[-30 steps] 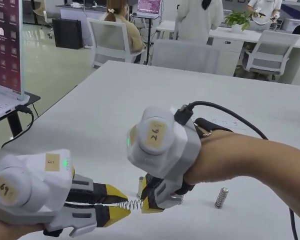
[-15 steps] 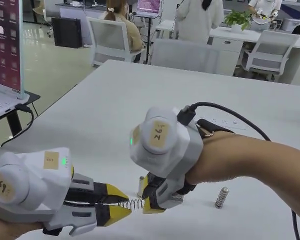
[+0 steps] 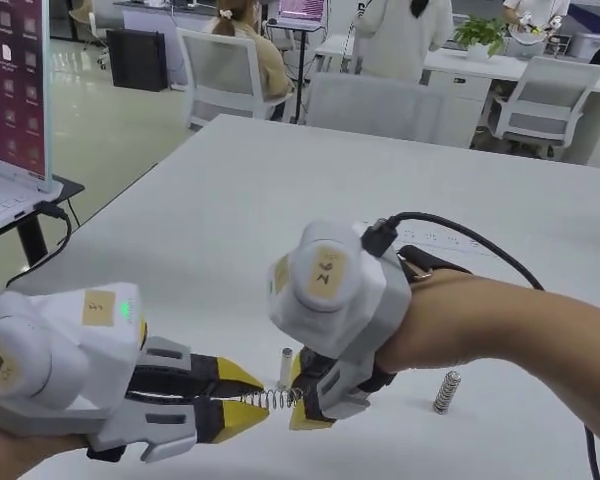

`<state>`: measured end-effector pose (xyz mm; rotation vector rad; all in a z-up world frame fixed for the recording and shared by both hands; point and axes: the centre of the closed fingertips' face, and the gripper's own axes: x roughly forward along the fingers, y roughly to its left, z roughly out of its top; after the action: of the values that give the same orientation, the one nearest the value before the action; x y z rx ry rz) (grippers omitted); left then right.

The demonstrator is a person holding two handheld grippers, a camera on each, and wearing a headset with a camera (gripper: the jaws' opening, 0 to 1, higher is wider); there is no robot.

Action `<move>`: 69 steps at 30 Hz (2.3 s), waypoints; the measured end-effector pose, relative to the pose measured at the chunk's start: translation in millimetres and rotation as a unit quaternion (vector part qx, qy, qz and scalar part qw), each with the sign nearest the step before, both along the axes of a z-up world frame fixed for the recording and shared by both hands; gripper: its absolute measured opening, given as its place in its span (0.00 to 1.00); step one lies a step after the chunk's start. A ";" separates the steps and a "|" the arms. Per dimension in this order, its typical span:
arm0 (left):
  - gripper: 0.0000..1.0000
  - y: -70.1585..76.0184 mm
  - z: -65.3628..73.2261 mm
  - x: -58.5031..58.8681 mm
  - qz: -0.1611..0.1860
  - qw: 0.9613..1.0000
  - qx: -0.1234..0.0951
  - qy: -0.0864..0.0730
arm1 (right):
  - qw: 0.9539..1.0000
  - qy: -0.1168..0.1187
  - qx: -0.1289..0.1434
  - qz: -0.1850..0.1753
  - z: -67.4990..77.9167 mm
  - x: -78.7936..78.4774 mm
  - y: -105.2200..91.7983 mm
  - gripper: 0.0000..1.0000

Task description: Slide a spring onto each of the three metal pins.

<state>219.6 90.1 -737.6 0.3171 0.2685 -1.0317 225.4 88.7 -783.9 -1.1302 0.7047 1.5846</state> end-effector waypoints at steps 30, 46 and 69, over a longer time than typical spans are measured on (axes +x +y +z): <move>0.03 -5.4 -13.5 0.1 -0.002 1.000 0.017 0.012 | 1.000 0.005 0.028 0.011 34.0 -15.0 8.9 0.09; 0.03 -9.2 -17.6 -2.1 -0.008 1.000 0.014 0.023 | 0.999 0.015 0.024 0.014 38.5 -24.0 16.8 0.08; 0.04 -14.2 -21.5 -1.8 -0.015 1.000 0.012 0.022 | 0.999 0.017 0.033 0.023 44.3 -31.5 28.3 0.08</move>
<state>217.7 75.9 -759.0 0.3207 0.3168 -1.0674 193.9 117.0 -739.6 -1.0794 0.6482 1.6574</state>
